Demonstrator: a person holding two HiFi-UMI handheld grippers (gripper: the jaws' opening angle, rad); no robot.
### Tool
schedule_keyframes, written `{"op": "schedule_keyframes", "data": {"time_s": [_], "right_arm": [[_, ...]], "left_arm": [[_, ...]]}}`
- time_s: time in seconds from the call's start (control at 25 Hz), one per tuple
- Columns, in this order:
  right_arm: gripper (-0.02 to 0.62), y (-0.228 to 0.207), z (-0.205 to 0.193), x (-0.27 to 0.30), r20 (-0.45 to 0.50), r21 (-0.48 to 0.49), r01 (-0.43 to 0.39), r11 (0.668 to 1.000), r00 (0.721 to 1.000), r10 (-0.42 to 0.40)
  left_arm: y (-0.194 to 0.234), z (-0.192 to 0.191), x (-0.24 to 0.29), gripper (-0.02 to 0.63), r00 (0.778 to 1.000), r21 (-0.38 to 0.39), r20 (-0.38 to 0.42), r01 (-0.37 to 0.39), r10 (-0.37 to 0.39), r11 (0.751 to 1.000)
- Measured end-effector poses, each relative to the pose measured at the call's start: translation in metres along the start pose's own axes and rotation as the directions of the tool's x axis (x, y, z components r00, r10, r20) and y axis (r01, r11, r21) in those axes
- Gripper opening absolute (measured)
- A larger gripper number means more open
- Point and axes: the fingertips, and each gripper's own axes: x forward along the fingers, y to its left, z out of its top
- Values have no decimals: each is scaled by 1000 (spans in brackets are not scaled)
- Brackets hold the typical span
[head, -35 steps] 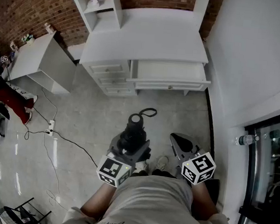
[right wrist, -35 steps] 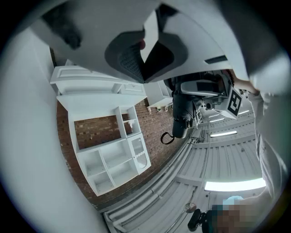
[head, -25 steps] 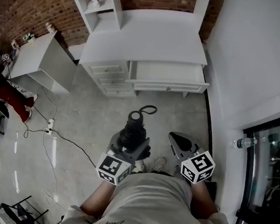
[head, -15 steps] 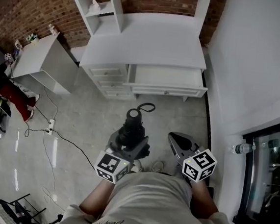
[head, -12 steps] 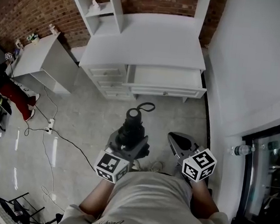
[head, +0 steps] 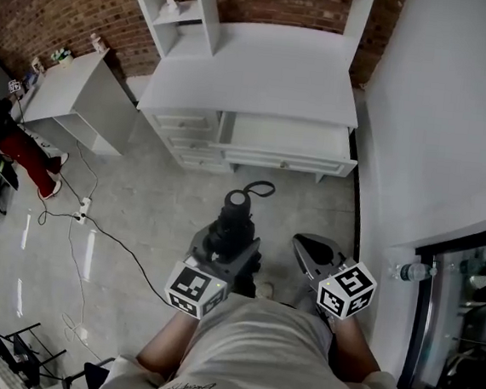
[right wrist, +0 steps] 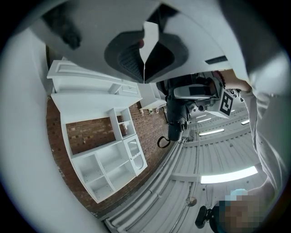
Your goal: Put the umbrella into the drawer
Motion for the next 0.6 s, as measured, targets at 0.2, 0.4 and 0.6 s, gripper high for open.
{"op": "schedule_keyframes", "data": {"time_s": [0.2, 0.4, 0.6], "right_arm": [[28, -9, 4, 18, -13, -10, -10, 1000, 1000, 10], [28, -42, 9, 39, -29, 16, 19, 1000, 999, -18], [28, -99, 36, 69, -16, 40, 71, 997, 997, -70]], "left_arm": [[16, 0, 15, 270, 1000, -12, -5, 11, -11, 1000], [42, 3, 52, 270, 999, -33, -11, 38, -38, 999], [78, 18, 107, 270, 997, -27, -22, 79, -80, 997]]}}
